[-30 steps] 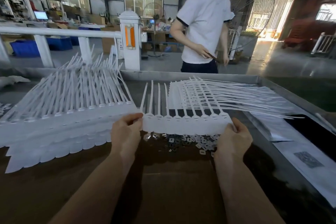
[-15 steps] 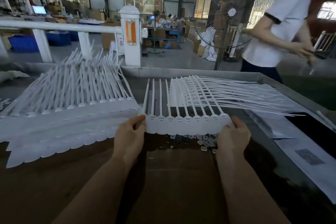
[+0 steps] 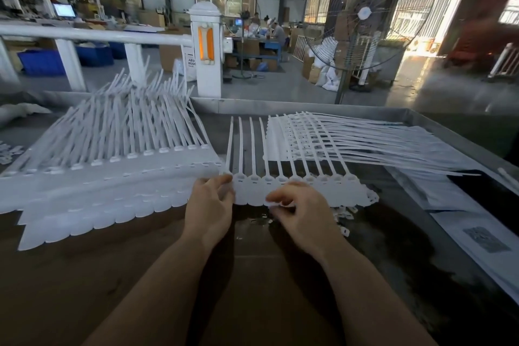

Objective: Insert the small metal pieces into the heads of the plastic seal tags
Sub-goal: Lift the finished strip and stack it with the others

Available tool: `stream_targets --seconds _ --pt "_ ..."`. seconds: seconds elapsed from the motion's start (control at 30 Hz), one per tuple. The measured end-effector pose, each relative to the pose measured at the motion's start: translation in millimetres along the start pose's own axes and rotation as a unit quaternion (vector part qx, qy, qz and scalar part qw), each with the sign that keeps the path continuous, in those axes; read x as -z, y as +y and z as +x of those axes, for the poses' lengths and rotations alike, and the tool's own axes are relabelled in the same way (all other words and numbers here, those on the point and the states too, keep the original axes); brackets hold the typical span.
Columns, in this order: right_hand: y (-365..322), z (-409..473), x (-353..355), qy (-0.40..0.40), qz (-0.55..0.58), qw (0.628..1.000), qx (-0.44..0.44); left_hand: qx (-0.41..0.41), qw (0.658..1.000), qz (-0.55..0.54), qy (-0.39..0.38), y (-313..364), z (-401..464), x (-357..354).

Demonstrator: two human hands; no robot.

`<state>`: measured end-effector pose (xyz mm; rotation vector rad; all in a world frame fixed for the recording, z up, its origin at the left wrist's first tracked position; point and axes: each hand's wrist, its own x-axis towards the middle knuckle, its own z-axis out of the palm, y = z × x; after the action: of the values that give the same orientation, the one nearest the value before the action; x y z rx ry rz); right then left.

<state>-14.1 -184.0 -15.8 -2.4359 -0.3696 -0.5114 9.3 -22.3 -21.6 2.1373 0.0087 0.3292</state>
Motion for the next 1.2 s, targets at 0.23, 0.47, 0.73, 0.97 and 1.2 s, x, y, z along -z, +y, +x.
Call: stream_targets --seconds 0.23,0.47,0.73,0.97,1.2 --pt "-1 -3 -6 -0.06 -0.064 0.995 0.039 -0.003 1.0 0.023 0.008 1 -2 0" --pt "-6 -3 -6 -0.065 -0.042 0.997 0.019 0.0 1.0 0.005 -0.001 3 -5 3" --pt "-9 -6 -3 -0.072 -0.004 0.997 0.018 0.051 0.992 -0.107 -0.035 6 -5 9" --pt "-12 -4 1 -0.006 0.089 0.996 0.014 0.102 0.96 -0.242 -0.098 6 -6 18" --pt "-12 -3 3 -0.004 0.147 0.989 -0.002 0.116 0.948 -0.261 -0.138 6 -5 17"
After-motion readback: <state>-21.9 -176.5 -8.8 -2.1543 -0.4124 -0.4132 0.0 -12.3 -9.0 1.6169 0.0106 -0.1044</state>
